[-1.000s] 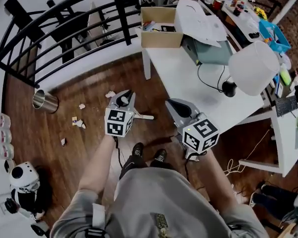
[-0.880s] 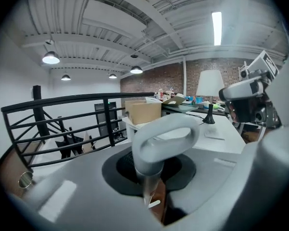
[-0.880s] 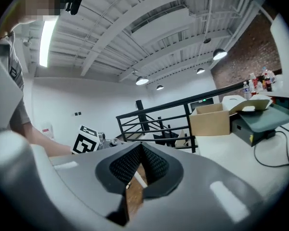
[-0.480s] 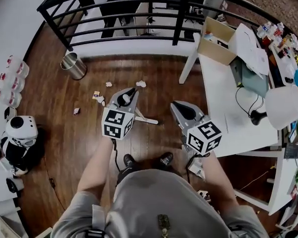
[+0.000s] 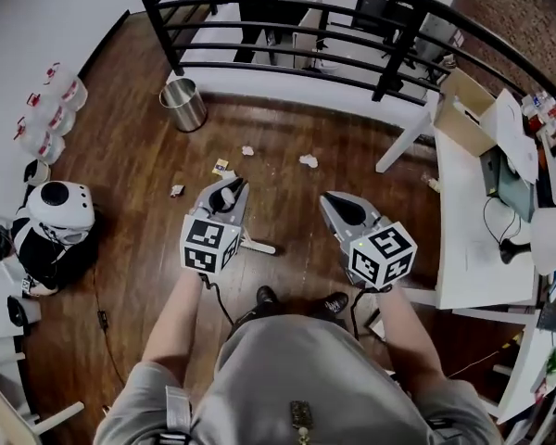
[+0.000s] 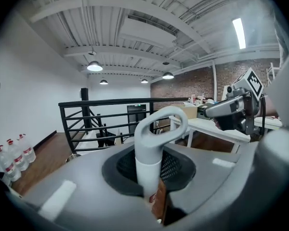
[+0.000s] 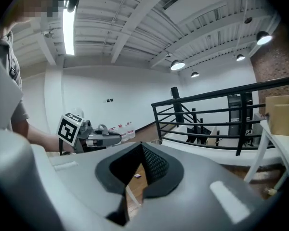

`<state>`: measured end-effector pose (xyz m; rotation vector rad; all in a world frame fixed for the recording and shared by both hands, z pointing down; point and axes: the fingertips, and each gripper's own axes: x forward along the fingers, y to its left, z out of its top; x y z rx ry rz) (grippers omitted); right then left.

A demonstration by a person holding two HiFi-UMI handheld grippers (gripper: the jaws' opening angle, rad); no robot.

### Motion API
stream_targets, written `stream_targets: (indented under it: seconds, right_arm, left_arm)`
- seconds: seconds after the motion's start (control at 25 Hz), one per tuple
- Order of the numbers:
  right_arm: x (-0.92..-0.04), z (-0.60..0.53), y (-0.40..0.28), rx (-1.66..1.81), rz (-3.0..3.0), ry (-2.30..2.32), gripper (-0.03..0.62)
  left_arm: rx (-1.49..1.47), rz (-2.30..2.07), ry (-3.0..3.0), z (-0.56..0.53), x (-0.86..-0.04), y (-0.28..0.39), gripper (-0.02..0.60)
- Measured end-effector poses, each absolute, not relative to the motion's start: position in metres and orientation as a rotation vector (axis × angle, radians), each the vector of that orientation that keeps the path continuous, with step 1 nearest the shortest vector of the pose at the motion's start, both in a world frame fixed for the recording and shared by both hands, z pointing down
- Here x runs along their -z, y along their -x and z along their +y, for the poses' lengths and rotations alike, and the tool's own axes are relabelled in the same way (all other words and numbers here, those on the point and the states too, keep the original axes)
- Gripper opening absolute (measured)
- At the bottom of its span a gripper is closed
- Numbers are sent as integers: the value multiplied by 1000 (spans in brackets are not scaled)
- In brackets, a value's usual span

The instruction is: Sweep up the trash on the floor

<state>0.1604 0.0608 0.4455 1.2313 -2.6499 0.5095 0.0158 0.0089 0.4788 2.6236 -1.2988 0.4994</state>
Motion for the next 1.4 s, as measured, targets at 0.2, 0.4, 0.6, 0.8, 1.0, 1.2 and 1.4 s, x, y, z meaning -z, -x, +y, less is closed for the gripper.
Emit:
stream_targets:
  seconds: [0.2, 0.4, 0.6, 0.8, 1.0, 1.2, 1.4]
  right_arm:
    - [-473, 54, -78, -486, -2690, -1089, 0]
    - [-482, 62, -3, -472, -2698, -915, 0]
    - [-501, 28, 56, -501, -2718, -770, 0]
    - [-516, -25, 99, -537, -2731, -691, 0]
    - [-520, -69, 125, -559, -2736, -645, 0]
    - [-516, -107, 150, -554, -2723, -644, 0]
    - [-521, -147, 174, -548, -2689, -709, 0]
  left_arm:
    - [-478, -1404, -2589, 20, -489, 72, 43]
    - [-444, -1513, -2539, 35, -477, 148, 43]
    - [-440, -1553, -2507, 5, -470, 197, 44]
    - [-462, -1601, -2433, -37, -472, 242, 43]
    - [-500, -1635, -2362, -73, -482, 280, 43]
    - [-551, -1635, -2343, -109, -491, 313, 43]
    - [-575, -1613, -2341, -146, -503, 354, 43]
